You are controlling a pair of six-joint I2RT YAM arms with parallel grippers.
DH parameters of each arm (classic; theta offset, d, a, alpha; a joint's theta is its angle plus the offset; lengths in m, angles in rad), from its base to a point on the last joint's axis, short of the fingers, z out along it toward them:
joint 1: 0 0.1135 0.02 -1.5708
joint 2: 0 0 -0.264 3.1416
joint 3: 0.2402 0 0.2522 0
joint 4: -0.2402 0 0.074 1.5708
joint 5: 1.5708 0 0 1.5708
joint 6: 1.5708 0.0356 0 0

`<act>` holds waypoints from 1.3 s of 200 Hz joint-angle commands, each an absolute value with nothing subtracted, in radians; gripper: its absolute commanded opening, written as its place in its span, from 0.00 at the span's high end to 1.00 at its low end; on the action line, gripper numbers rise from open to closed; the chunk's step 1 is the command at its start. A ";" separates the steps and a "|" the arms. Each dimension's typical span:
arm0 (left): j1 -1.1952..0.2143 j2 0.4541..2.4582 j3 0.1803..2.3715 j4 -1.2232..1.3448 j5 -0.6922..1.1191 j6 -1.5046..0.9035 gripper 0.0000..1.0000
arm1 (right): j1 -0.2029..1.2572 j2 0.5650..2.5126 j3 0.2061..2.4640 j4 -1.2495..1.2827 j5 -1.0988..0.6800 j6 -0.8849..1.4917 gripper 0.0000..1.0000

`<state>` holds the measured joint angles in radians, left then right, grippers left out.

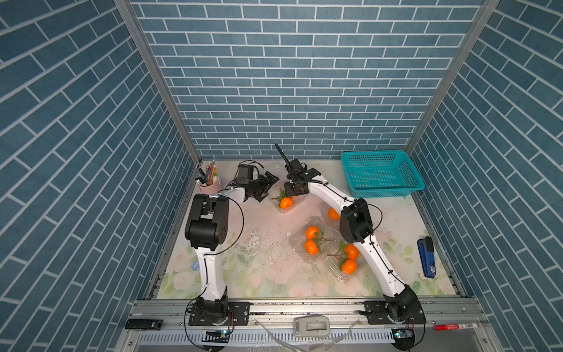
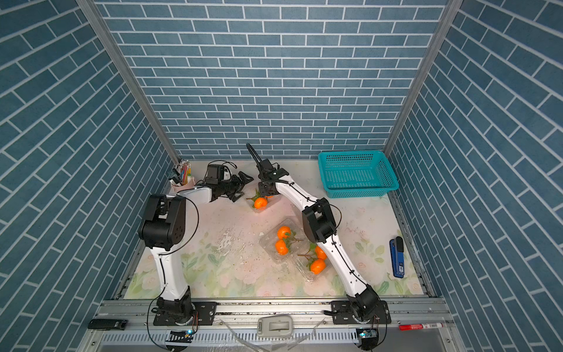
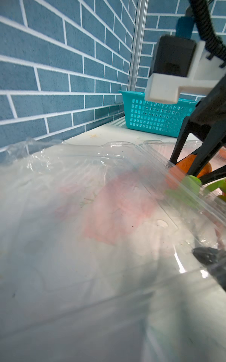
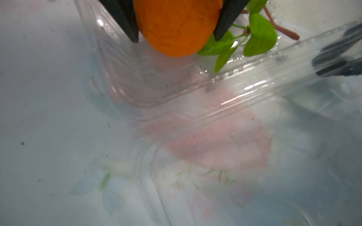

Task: Take oranges out of containers
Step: Pick up the orange from the packing box, then place the orange in the basket.

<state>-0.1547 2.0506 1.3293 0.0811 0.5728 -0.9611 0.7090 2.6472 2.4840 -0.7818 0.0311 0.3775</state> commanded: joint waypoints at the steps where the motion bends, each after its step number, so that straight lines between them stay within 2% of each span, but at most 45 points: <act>1: -0.155 2.016 1.351 0.044 0.571 -0.929 0.01 | 0.712 2.597 2.452 -0.833 0.060 0.353 0.49; 69: -0.138 1.886 1.301 -0.043 0.542 -0.893 0.01 | 0.698 2.473 2.428 -0.822 0.048 0.367 0.50; 114: -0.164 1.811 1.328 -0.090 0.535 -0.864 0.01 | 0.635 2.375 2.406 -0.798 0.012 0.392 0.51; 147: -0.289 1.833 1.479 -0.166 0.543 -0.791 0.01 | 0.523 2.252 2.307 -0.765 -0.014 0.408 0.51; 196: -0.491 2.010 1.798 -0.250 0.546 -0.724 0.01 | 0.280 2.072 2.087 -0.679 -0.043 0.430 0.51; 234: -0.565 2.114 1.917 -0.261 0.548 -0.724 0.01 | 0.100 2.101 2.021 -0.621 -0.130 0.486 0.51; 260: -0.583 2.149 1.934 -0.266 0.546 -0.725 0.01 | 0.043 2.168 2.023 -0.582 -0.163 0.522 0.51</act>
<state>-0.5774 2.1220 1.9099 -0.2276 0.5442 -0.7444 0.0601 2.1056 2.0197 -0.6285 -0.0925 0.4618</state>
